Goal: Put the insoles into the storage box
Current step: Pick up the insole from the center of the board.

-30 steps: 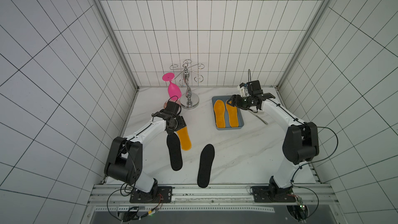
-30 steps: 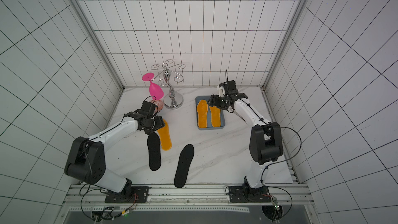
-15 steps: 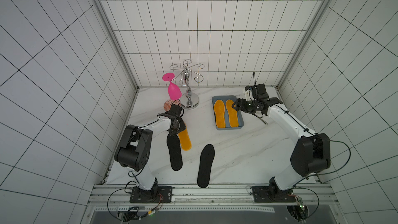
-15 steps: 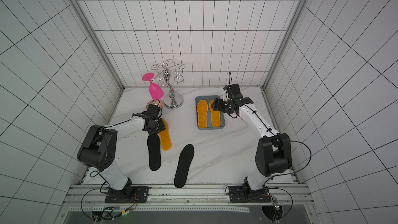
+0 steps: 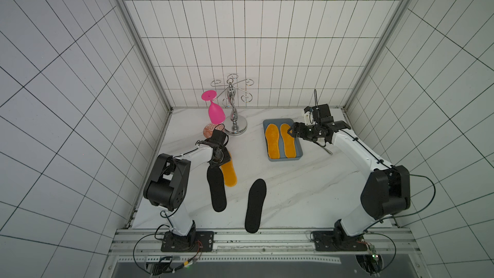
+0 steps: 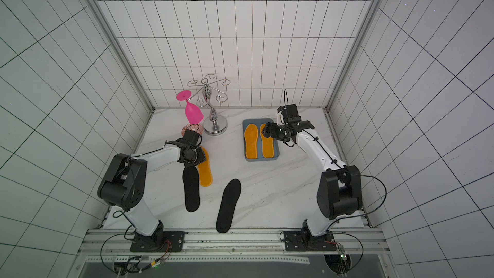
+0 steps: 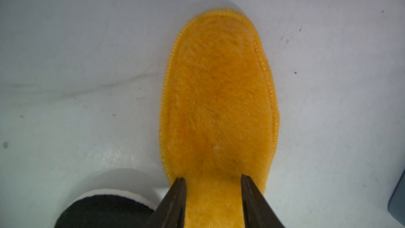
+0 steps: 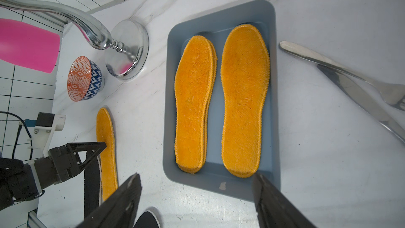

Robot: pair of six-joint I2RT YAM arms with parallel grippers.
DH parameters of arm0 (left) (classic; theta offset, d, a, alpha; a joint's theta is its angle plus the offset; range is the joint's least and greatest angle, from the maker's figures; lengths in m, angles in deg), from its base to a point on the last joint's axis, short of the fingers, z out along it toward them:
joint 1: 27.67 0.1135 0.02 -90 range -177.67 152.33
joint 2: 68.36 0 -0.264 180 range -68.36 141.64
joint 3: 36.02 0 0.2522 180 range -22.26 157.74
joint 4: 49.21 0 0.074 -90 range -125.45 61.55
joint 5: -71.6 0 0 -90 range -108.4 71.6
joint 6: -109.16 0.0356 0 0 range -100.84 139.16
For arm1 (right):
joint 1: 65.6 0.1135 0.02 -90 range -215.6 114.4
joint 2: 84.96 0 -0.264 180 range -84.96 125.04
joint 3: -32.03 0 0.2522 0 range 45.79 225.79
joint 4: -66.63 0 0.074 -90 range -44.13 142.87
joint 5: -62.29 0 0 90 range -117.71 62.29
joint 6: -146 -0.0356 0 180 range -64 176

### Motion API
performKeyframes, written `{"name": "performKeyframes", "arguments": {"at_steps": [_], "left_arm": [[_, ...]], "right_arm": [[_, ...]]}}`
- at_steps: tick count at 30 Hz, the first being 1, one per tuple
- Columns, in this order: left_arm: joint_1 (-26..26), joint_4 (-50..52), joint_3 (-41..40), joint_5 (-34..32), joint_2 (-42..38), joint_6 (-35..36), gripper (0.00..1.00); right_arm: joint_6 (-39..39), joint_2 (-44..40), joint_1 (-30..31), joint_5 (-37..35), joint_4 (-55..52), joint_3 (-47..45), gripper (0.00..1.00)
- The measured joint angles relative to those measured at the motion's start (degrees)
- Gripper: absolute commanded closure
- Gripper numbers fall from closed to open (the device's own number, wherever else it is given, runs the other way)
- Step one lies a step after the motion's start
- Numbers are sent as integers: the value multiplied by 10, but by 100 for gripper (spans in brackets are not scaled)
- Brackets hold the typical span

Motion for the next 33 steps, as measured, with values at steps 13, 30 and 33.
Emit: {"name": "performKeyframes", "arguments": {"at_steps": [13,30,33], "left_arm": [[1,34,8,-17,-15,30,56],[1,18,43,-10,43,57,61],[-3,16,52,-18,53,69,65]], "right_arm": [[0,0,0,6,0,0,18],[-7,1,0,29,0,0,18],[-9,1,3,32,1,-6,18]]}}
